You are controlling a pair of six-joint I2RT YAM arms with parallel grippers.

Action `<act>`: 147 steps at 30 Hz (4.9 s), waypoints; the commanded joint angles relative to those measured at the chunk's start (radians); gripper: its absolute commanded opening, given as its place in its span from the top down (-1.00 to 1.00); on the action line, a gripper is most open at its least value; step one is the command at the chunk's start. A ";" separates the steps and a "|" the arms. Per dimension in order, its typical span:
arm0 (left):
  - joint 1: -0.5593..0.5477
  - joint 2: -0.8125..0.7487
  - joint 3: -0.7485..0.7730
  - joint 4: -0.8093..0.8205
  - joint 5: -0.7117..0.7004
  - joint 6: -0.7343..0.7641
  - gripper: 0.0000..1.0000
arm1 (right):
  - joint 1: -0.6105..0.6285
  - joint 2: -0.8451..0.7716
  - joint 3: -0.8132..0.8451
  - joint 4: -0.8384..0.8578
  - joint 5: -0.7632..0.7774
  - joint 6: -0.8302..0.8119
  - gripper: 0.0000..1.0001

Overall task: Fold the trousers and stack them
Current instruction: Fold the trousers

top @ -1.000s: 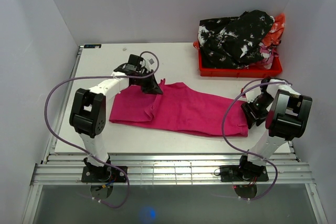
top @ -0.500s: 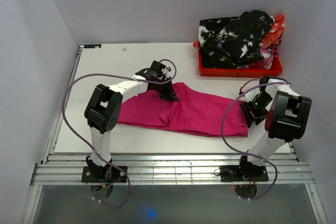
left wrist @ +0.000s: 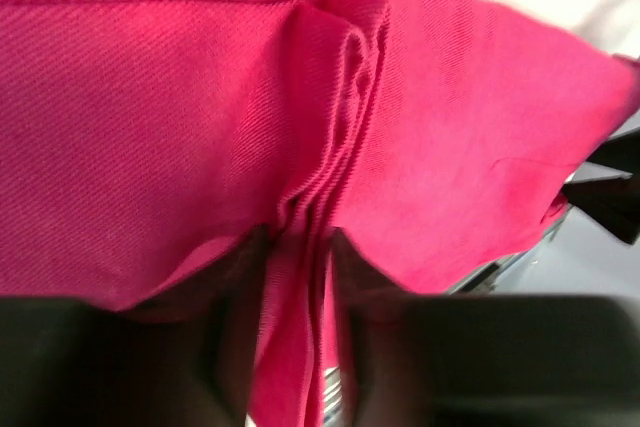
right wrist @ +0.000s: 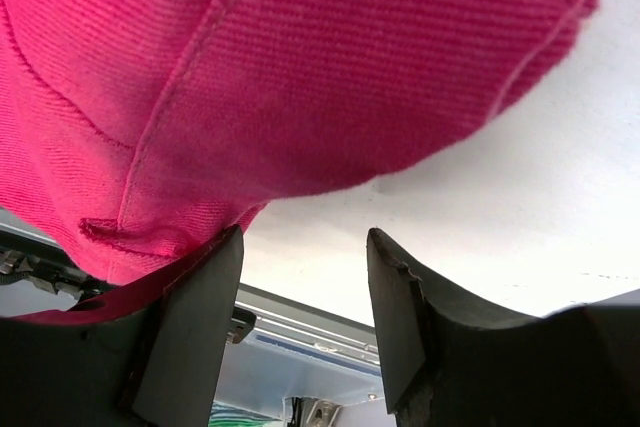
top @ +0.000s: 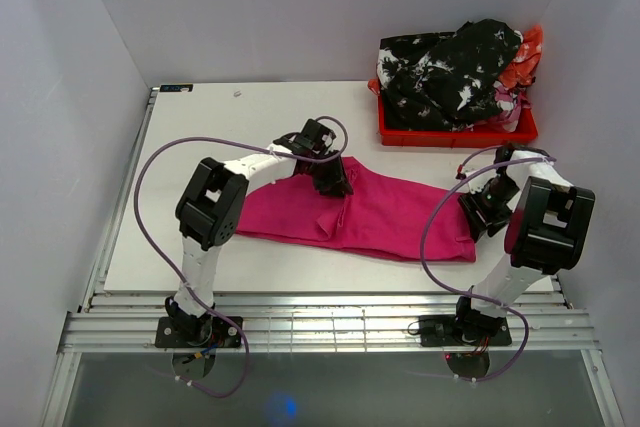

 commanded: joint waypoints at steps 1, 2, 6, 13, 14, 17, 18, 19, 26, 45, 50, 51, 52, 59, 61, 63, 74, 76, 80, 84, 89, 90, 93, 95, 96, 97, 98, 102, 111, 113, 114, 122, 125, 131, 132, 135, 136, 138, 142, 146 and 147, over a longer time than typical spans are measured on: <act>-0.007 -0.017 0.051 0.029 0.013 0.006 0.10 | 0.005 -0.050 0.003 -0.031 -0.019 -0.001 -0.18; -0.007 -0.038 0.065 0.030 0.023 0.047 -0.01 | 0.006 -0.056 0.009 -0.037 -0.030 -0.005 -0.18; -0.001 -0.146 0.053 0.017 0.001 0.177 -0.60 | 0.006 -0.087 0.069 -0.072 -0.085 -0.013 -0.18; 0.260 -0.321 -0.036 -0.074 0.137 0.332 -0.67 | 0.064 -0.096 0.279 -0.169 -0.290 -0.005 -0.20; 0.339 -0.333 -0.039 -0.113 0.182 0.377 -0.67 | 0.083 -0.101 0.304 -0.160 -0.311 0.007 -0.20; 0.474 -0.378 -0.065 -0.204 0.271 0.547 -0.65 | 0.207 -0.111 0.325 -0.123 -0.389 0.053 -0.20; 0.570 -0.384 -0.079 -0.224 0.300 0.581 -0.64 | 0.288 -0.110 0.344 -0.118 -0.406 0.058 -0.21; 0.609 -0.382 -0.093 -0.252 0.328 0.618 -0.63 | 0.332 -0.096 0.359 -0.117 -0.436 0.056 -0.22; 0.895 -0.280 -0.128 -0.458 0.648 0.925 -0.32 | 0.569 0.071 0.509 -0.066 -0.596 0.058 -0.25; 0.832 -0.148 -0.429 -0.284 0.543 0.871 -0.02 | 0.796 0.367 0.286 0.171 -0.595 0.151 0.09; 0.918 -0.137 -0.427 -0.272 0.438 0.860 -0.02 | 0.813 0.427 0.315 0.204 -0.538 0.156 0.10; 0.930 -0.143 -0.420 -0.279 0.438 0.874 -0.03 | 0.818 0.427 0.319 0.208 -0.533 0.154 0.09; 0.938 -0.151 -0.410 -0.307 0.438 0.893 -0.04 | 0.822 0.422 0.330 0.213 -0.529 0.151 0.06; 0.947 -0.296 -0.311 -0.384 0.426 1.022 -0.28 | 0.764 0.171 0.257 0.182 -0.568 0.122 -0.27; 0.947 -0.327 -0.289 -0.347 0.385 0.983 -0.36 | 0.721 0.116 0.226 0.167 -0.578 0.116 -0.32; 0.947 -0.327 -0.281 -0.319 0.330 0.954 -0.46 | 0.643 0.062 0.198 0.124 -0.570 0.111 -0.36; 0.894 -0.119 -0.231 -0.295 0.400 0.986 -0.44 | 0.134 -0.073 0.079 -0.048 -0.337 0.044 -0.33; 0.883 -0.097 -0.246 -0.273 0.437 0.985 -0.42 | 0.068 -0.085 0.075 -0.077 -0.308 0.024 -0.35; 0.861 -0.062 -0.278 -0.224 0.463 0.943 -0.33 | -0.076 -0.089 0.089 -0.100 -0.276 0.016 -0.42; 0.857 -0.031 -0.285 -0.181 0.487 0.903 -0.13 | -0.114 -0.049 0.083 -0.085 -0.252 0.041 -0.41; 0.855 0.000 -0.274 -0.167 0.535 0.888 0.28 | -0.114 0.000 0.068 -0.031 -0.220 0.081 -0.40; 0.854 0.001 -0.275 -0.164 0.544 0.885 0.30 | -0.114 0.008 0.068 -0.023 -0.220 0.082 -0.39; 0.852 -0.002 -0.292 -0.154 0.587 0.877 0.26 | -0.114 0.027 0.074 -0.022 -0.222 0.081 -0.39; 0.845 -0.006 -0.311 -0.143 0.589 0.879 0.22 | -0.115 0.037 0.077 -0.023 -0.219 0.076 -0.38; 0.844 -0.006 -0.315 -0.143 0.589 0.880 0.22 | -0.117 0.040 0.080 -0.023 -0.217 0.072 -0.37; 0.841 -0.005 -0.318 -0.140 0.589 0.882 0.24 | -0.117 0.042 0.085 -0.022 -0.214 0.070 -0.37; 0.841 -0.005 -0.324 -0.137 0.587 0.880 0.30 | -0.115 0.051 0.086 -0.022 -0.214 0.070 -0.36; 0.858 -0.035 -0.335 -0.135 0.573 0.862 0.86 | -0.115 0.060 0.115 -0.035 -0.225 0.070 -0.35; 1.079 -0.105 -0.199 -0.319 0.590 0.929 1.00 | -0.114 0.044 0.160 -0.052 -0.384 0.078 -0.36; 1.107 -0.117 -0.147 -0.411 0.589 0.989 1.00 | -0.111 0.034 0.152 -0.037 -0.410 0.102 -0.39; 1.110 -0.120 -0.125 -0.437 0.587 1.006 1.00 | -0.109 0.034 0.146 -0.025 -0.445 0.113 -0.41; 1.136 -0.158 -0.039 -0.572 0.527 1.058 1.00 | -0.008 0.080 0.120 0.067 -0.723 0.248 -0.48; 1.168 -0.168 -0.001 -0.586 0.498 1.025 1.00 | 0.055 0.070 0.085 0.144 -0.832 0.302 -0.24; 1.176 -0.210 0.142 -0.666 0.503 0.980 1.00 | 0.222 0.066 0.019 0.282 -0.734 0.404 -0.06; 1.176 -0.215 0.175 -0.690 0.513 0.979 1.00 | 0.230 0.065 0.010 0.302 -0.672 0.420 -0.06; 1.176 -0.226 0.206 -0.723 0.532 0.960 1.00 | 0.232 0.074 0.005 0.339 -0.628 0.460 -0.04; 1.174 -0.233 0.208 -0.729 0.533 0.956 1.00 | 0.232 0.092 0.009 0.342 -0.653 0.466 -0.05; 1.173 -0.241 0.203 -0.738 0.533 0.954 1.00 | 0.233 0.118 0.028 0.349 -0.752 0.473 -0.08; 1.170 -0.266 0.188 -0.741 0.532 0.954 1.00 | 0.239 0.148 0.045 0.391 -0.915 0.467 -0.03; 1.165 -0.275 0.180 -0.744 0.530 0.948 1.00 | 0.261 0.099 0.000 0.486 -1.067 0.522 0.10; 1.164 -0.276 0.180 -0.744 0.529 0.946 1.00 | 0.261 0.088 -0.009 0.507 -1.117 0.573 0.13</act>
